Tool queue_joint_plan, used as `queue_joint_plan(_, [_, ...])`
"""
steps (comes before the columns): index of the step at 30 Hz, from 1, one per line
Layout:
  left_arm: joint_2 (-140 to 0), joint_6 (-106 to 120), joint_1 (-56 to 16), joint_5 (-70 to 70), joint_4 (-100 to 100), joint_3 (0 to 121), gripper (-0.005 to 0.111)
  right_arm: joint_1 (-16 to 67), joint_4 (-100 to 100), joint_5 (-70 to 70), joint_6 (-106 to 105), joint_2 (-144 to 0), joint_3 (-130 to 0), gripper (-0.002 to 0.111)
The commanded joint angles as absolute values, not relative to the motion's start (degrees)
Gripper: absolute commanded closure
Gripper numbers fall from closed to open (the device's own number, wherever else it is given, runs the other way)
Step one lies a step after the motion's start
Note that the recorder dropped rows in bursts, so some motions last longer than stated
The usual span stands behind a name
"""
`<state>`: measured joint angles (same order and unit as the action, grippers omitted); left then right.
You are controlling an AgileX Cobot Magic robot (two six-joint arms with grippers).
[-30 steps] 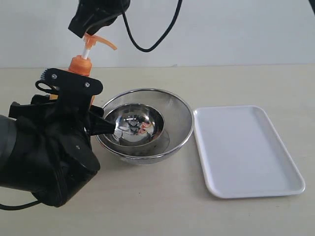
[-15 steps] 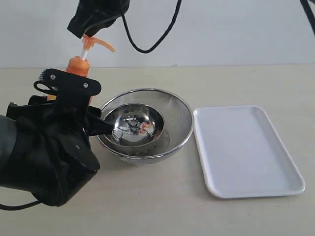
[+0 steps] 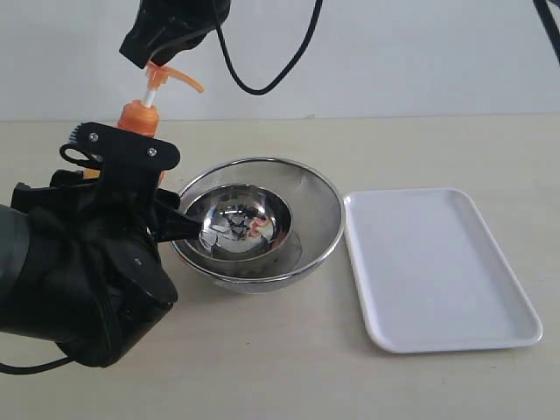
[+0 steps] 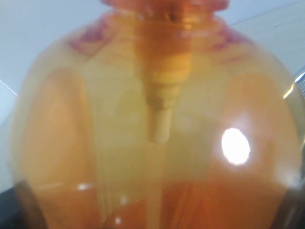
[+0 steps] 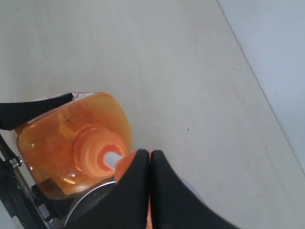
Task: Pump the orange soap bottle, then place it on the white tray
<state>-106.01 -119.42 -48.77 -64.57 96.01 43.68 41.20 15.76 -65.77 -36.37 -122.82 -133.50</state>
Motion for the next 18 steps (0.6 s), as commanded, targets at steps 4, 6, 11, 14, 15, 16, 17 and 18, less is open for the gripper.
queue_joint_plan(4, [-105.4,-120.4,-49.1,-67.6,99.9,44.1,0.102,41.8,17.7,-70.0,-36.0,-124.7,-132.6,0.109])
queue_joint_plan(6, [-105.4,-120.4,-49.1,-67.6,99.9,44.1,0.102,42.2,17.7,-70.0,-36.0,-124.6,-132.6,0.109])
queue_joint_plan(11, [-105.4,-120.4,-49.1,-67.6,99.9,44.1,0.102,43.2,17.4,-70.0,-36.0,-124.6,-132.6,0.109])
queue_joint_plan(14, [-105.4,-120.4,-49.1,-67.6,99.9,44.1,0.102,43.2,17.4,-70.0,-36.0,-124.6,-132.6,0.109])
queue_joint_plan(15, [-105.4,-120.4,-49.1,-67.6,99.9,44.1,0.102,43.2,17.4,-70.0,-36.0,-124.6,-132.6,0.109])
queue_joint_plan(16, [-105.4,-120.4,-49.1,-67.6,99.9,44.1,0.102,43.2,17.4,-70.0,-36.0,-124.6,-132.6,0.109])
queue_joint_plan(17, [-105.4,-120.4,-49.1,-67.6,99.9,44.1,0.102,43.2,17.4,-70.0,-36.0,-124.6,-132.6,0.109])
queue_joint_plan(18, [-105.4,-120.4,-49.1,-67.6,99.9,44.1,0.102,43.2,17.4,-70.0,-35.9,-124.6,-132.6,0.109])
